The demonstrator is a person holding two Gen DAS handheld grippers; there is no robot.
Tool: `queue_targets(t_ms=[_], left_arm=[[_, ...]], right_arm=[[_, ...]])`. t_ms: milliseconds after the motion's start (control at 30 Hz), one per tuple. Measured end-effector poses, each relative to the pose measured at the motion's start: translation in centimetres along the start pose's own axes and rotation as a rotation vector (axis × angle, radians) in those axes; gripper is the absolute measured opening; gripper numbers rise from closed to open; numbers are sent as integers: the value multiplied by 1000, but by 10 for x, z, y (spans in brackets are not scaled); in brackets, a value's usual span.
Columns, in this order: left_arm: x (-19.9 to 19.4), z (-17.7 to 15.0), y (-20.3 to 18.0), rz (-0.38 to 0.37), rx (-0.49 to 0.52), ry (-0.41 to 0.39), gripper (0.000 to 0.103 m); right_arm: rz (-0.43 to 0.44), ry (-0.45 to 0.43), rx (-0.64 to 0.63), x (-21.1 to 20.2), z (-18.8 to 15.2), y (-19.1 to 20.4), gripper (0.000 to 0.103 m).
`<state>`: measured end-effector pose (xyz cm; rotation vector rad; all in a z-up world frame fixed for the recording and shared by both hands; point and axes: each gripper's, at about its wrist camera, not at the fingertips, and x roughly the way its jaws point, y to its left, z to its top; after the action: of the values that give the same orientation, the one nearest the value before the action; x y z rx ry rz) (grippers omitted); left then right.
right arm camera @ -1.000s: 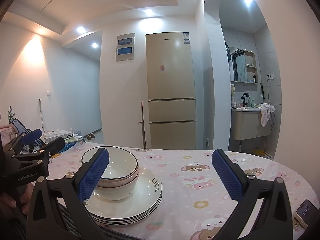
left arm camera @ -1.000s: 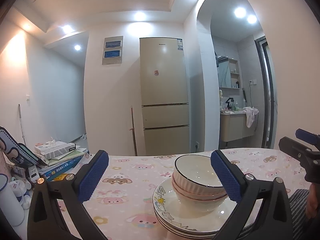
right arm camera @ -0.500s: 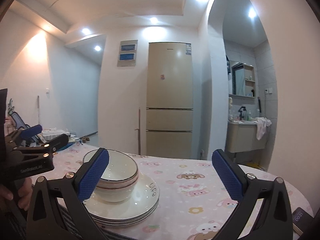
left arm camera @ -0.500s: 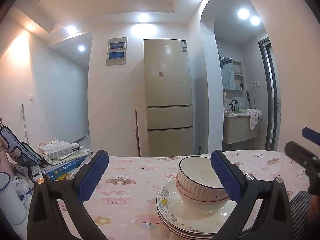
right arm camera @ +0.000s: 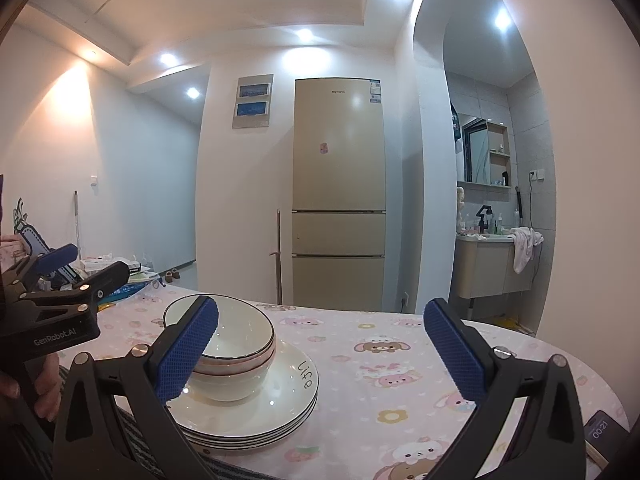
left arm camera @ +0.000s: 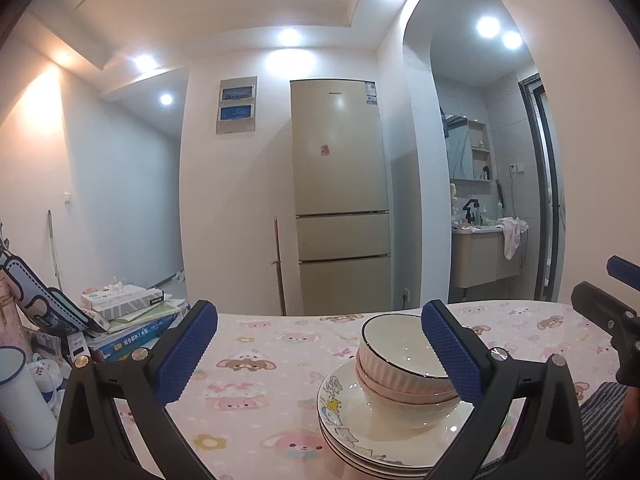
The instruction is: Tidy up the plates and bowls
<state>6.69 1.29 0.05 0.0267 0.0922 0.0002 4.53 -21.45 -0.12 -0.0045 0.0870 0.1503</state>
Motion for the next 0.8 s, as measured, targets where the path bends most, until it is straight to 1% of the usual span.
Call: queue_targets(t_ms=[133,300,533,600,700,800], left_arm=[[4,-1,4,2,-16,18,103],[4,-1,3,2,-2,12,103],[5,-1,1,1,3,16,103],[4,-2,1,2,-1,6,103],[5,-3,0,4,5,3,103],[4,-5,-3,3,18,7,103]], right_arm=[[8,2,-14,2,-1,3,103],[6,4,-16,2,-2,3,103],[3,36,-55,3,-3,10,103],[28,28,-71,-1,-4,13,103],[15,9,-86,-5,-4,15,103],[17,14,-82,-3,-3,14,103]])
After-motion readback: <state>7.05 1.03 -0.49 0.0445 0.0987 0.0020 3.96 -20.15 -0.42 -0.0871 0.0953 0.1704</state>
